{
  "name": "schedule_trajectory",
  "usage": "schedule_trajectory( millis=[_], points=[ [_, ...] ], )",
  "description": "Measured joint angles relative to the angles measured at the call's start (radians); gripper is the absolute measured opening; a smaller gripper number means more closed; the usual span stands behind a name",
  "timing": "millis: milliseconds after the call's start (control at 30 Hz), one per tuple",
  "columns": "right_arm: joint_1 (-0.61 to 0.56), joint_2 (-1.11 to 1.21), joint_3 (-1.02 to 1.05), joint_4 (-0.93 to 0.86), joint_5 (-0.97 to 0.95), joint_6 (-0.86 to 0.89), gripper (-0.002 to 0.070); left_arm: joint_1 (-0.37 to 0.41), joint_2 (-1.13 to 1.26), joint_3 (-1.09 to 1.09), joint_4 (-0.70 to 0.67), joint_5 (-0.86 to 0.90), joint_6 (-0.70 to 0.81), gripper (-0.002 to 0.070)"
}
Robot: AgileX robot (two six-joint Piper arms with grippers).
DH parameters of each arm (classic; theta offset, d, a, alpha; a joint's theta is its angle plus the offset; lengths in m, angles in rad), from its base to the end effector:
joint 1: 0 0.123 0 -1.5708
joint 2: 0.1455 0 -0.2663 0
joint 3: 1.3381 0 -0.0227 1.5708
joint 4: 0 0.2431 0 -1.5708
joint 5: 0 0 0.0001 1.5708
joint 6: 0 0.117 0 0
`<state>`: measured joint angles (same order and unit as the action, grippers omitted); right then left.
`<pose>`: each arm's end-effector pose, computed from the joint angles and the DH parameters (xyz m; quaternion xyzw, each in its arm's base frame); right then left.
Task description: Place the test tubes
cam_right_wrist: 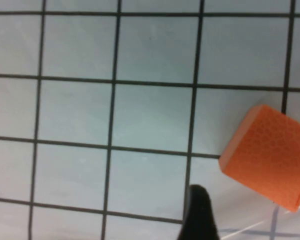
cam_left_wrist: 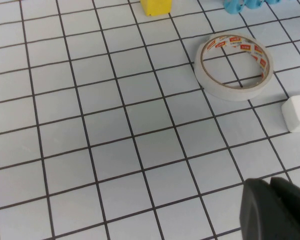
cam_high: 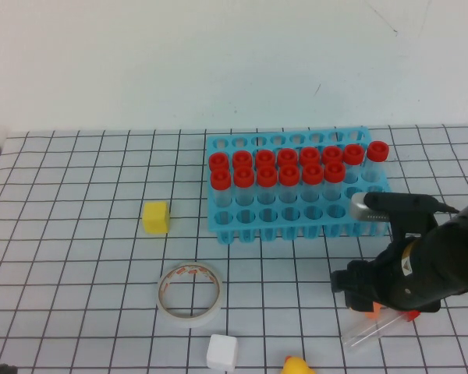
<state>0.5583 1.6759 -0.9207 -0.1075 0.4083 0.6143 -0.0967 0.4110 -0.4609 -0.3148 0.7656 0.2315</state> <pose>0.2796 0.1688 0.1454 -0.0155 0.9690 0.1079 0.2217 0.1027 -0.0352 0.2545 0.0931 0.8766 -0.1176 0.4573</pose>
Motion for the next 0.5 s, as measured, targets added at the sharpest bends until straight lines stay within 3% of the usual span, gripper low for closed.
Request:
schedule_trajectory(
  millis=[500],
  points=[
    [0.0, 0.084, -0.011, -0.029, 0.046, 0.006, 0.0482, 0.0, 0.0, 0.0, -0.002, 0.0, 0.0, -0.0001]
  ],
)
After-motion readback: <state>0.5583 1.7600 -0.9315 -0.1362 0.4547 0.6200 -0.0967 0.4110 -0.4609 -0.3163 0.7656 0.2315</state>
